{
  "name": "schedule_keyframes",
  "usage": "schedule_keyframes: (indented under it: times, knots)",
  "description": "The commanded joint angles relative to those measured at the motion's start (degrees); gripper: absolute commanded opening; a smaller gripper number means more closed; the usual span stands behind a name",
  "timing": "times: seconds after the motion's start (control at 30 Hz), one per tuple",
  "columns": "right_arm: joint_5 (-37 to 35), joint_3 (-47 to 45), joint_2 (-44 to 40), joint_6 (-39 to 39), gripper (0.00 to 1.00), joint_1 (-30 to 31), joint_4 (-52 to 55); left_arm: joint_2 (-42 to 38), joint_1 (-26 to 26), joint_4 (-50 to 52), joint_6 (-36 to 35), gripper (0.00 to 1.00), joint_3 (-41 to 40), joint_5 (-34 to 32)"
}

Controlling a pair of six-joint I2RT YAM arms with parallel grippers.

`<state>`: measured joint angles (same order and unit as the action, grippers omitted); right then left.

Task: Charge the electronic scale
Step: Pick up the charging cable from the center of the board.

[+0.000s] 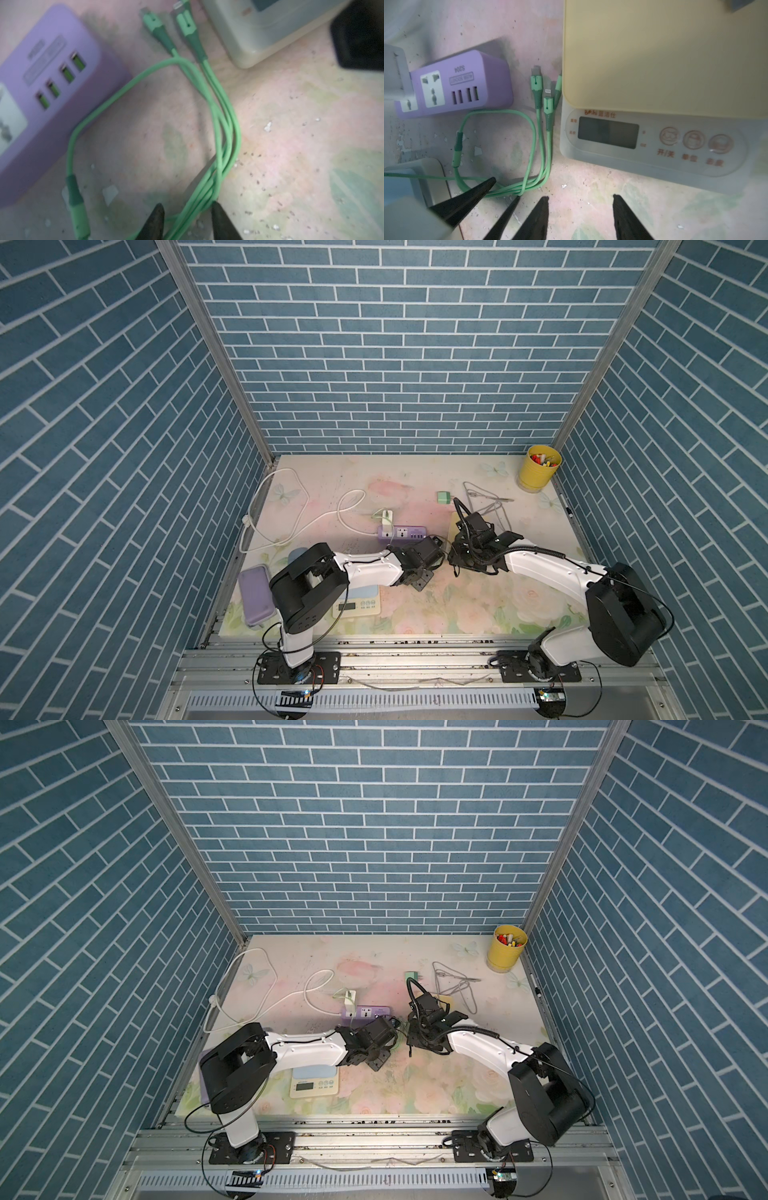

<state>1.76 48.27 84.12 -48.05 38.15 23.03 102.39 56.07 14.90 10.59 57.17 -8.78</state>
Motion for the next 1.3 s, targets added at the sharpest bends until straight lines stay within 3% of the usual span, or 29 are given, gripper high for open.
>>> schedule_keyframes:
  times: [0.0,0.13,0.4,0.83,0.9,0.93,1.0,1.03,1.07,1.27]
  knots:
    - [0.9,0.6,1.6,-6.4,0.53,0.6,-1.6,-3.5,-1.6,0.4,1.7,0.24,-4.9,0.1]
    - [-1.8,0.5,1.2,-10.7,0.55,0.6,-2.9,-6.6,-3.0,-1.0,2.2,0.12,-8.9,2.1]
    - [-2.3,1.7,3.9,-14.5,0.55,2.3,-4.7,-10.0,-4.5,-6.4,2.6,0.09,-13.2,8.7]
    - [6.9,8.9,18.3,-19.1,0.57,5.1,-13.7,-14.4,-5.3,-19.8,1.7,0.01,-19.4,18.2]
    - [7.3,9.7,19.8,-19.2,0.52,5.1,-13.4,-16.1,-5.3,-20.6,1.5,0.00,-20.2,19.0]
    - [7.4,9.9,20.4,-18.8,0.44,5.1,-13.4,-17.4,-5.3,-21.1,1.4,0.00,-20.8,19.5]
    - [7.1,9.9,20.9,-17.6,0.16,5.1,-13.1,-19.9,-5.3,-21.7,0.6,0.01,-21.8,20.9]
    - [6.5,9.9,20.8,-16.1,0.04,5.0,-12.4,-21.4,-5.3,-21.9,0.1,0.02,-22.3,21.7]
    - [5.8,9.9,20.6,-14.4,0.00,5.0,-11.7,-22.8,-5.3,-21.9,-0.3,0.06,-22.8,22.2]
    - [0.3,7.6,13.9,2.1,0.00,2.7,-5.0,-34.4,-5.6,-19.5,-3.1,0.53,-26.2,19.7]
